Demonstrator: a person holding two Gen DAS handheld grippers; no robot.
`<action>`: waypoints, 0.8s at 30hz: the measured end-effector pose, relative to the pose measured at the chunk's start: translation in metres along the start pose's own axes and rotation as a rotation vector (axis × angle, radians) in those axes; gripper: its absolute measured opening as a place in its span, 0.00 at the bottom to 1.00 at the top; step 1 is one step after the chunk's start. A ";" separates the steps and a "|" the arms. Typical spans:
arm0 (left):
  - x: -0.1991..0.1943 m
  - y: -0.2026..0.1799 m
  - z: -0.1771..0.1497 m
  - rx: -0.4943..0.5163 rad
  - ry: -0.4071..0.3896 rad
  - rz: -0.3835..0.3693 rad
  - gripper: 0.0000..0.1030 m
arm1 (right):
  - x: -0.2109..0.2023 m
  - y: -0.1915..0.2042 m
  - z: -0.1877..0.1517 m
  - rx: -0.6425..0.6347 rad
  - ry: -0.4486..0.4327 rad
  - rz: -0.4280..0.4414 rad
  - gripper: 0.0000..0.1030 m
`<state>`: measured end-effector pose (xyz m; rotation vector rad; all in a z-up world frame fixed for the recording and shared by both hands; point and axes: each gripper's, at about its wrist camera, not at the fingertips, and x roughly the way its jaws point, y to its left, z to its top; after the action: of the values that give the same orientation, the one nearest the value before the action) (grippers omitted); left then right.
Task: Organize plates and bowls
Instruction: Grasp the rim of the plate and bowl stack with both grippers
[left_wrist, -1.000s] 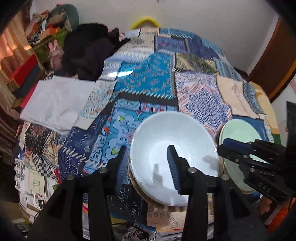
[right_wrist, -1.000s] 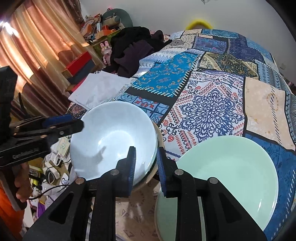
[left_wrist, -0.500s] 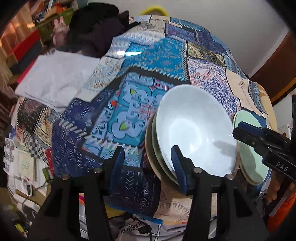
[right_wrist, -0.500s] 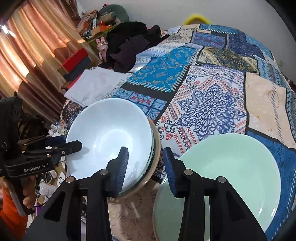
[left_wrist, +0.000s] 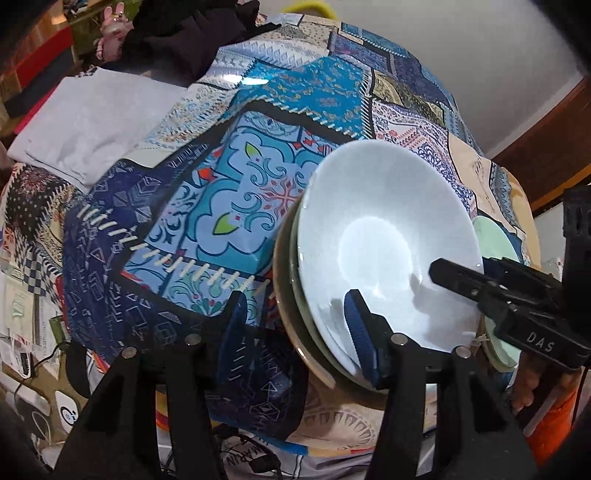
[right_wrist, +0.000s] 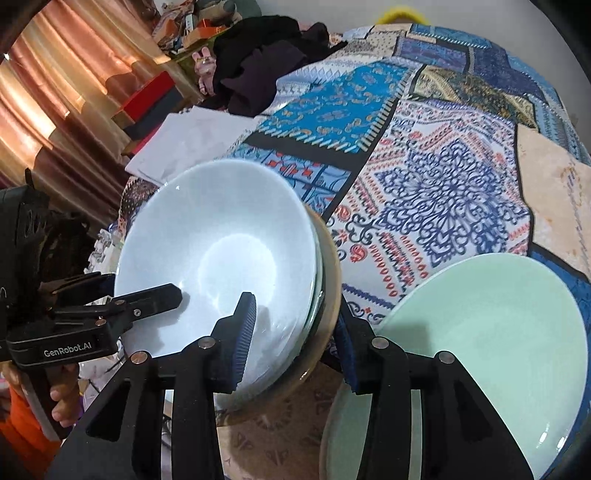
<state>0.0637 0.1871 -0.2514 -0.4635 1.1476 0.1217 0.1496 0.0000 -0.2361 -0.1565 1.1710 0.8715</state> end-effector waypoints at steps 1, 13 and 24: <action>0.003 0.000 0.000 -0.007 0.010 -0.007 0.54 | 0.001 0.001 0.000 -0.004 0.001 -0.003 0.38; 0.010 -0.013 0.001 -0.007 0.046 -0.032 0.37 | 0.003 0.000 0.001 0.005 -0.007 -0.027 0.32; 0.004 -0.020 0.002 -0.037 0.042 0.019 0.37 | -0.003 -0.002 0.004 0.049 -0.015 -0.016 0.28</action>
<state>0.0738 0.1699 -0.2488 -0.4897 1.1926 0.1499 0.1539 -0.0007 -0.2330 -0.1194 1.1743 0.8278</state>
